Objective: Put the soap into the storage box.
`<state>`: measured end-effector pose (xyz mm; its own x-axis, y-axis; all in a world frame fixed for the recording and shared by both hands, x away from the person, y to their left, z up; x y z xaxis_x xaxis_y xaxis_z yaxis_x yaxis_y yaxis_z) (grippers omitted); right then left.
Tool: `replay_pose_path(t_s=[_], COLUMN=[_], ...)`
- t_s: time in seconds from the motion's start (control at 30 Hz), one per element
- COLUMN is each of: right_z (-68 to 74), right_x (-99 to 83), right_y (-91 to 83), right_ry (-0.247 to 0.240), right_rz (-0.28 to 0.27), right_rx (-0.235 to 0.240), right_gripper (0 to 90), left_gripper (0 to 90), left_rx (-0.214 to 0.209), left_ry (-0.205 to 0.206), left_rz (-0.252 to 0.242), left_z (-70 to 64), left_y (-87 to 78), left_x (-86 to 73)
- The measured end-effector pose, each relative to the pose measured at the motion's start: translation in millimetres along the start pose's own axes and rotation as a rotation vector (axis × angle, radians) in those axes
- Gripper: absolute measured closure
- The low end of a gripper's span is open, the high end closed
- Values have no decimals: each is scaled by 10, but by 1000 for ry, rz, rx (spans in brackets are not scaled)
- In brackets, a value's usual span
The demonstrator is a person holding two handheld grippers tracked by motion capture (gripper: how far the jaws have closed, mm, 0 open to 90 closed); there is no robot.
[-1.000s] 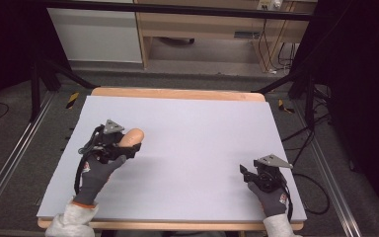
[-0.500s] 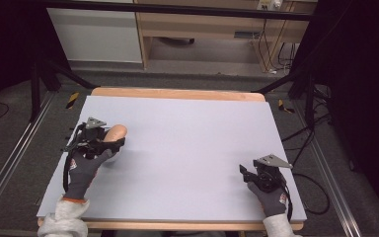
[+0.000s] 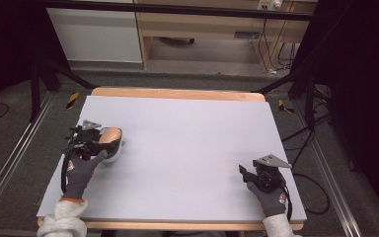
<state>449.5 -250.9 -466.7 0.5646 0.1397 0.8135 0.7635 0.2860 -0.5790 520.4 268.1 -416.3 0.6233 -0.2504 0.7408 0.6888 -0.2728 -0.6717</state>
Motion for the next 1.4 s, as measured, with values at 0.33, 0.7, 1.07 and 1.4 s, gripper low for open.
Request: replay_pose_path(t_s=[0.33,0.7,1.07,1.4], right_z=[3,5,3,4], right_x=[-1,-6,-6,-1], right_y=[5,13,15,5], right_ry=[-2,2,0,1], right_rz=[2,9,8,3], right_rx=[1,4,6,7], right_gripper=[412,410,406,402], left_gripper=[318,317,317,320], left_rx=[15,28,29,23], left_ry=[-8,-21,-27,-37], left_rz=[21,27,25,24], left_z=[37,63,57,61], left_y=[77,155,193,182], left_x=[-52,-53,-69,-87])
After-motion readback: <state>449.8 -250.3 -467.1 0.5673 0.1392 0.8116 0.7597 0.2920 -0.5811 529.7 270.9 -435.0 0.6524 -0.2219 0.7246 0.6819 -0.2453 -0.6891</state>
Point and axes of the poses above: each handheld gripper's, and its own axes: y roughly forward along the jaws, x roughly out of its top, z roughly to its left, the point moved 1 cm from there along y, roughly forward along the jaws, and after that the axes turned 3 degrees about y, right-handed, at the moved point
